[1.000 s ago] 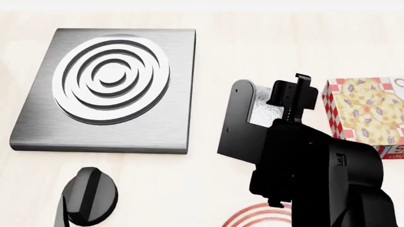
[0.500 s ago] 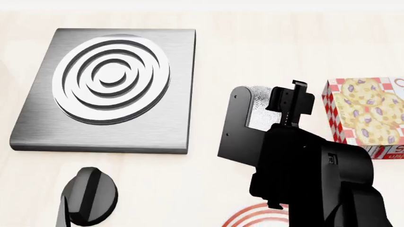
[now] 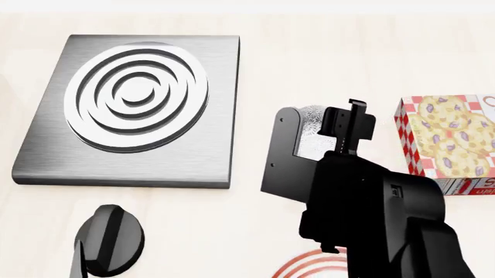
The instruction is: Pick the akita bowl on the ramekin and place it on the plate.
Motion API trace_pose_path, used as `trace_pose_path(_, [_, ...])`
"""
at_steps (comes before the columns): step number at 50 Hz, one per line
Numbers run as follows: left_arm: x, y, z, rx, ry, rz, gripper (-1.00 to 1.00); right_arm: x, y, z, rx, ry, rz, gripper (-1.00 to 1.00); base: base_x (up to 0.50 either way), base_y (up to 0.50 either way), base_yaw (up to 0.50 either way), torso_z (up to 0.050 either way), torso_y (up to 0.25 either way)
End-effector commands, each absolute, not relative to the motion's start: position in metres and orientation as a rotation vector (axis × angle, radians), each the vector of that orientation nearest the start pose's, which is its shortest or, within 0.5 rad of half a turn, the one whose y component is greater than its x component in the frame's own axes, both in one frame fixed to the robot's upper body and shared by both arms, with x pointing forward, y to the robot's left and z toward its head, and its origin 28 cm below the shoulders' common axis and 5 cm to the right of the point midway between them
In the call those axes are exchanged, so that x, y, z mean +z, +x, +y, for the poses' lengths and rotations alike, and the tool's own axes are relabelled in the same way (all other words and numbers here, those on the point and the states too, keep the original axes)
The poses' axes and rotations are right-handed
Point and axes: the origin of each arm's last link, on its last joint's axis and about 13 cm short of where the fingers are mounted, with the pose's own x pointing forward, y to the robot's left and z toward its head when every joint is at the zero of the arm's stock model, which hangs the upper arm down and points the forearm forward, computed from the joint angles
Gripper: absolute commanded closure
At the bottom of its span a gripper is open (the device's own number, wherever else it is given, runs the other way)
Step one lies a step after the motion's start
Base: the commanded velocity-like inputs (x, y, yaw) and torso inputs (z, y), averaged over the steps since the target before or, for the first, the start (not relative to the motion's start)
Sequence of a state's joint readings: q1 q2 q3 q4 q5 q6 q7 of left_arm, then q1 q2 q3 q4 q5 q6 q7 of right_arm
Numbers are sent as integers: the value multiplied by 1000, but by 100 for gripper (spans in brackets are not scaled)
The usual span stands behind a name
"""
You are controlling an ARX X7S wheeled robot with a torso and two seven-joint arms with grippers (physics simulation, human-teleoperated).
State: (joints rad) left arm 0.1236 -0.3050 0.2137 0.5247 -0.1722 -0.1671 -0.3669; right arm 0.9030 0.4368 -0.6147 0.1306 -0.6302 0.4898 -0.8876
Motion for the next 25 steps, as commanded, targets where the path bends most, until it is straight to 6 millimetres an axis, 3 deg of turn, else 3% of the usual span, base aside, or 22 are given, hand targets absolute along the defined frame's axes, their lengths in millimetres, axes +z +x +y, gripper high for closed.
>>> trace_pose_path(1, [82,174,210,45,48,-179,-100,210,357,-155,573,-1266,293,-100,0,0,0,0,0])
trace_pose_path(25, [81,174,210,44,49,-178,-100,203,364,-158,550,-1256,310,-100,0,0,0,0,0])
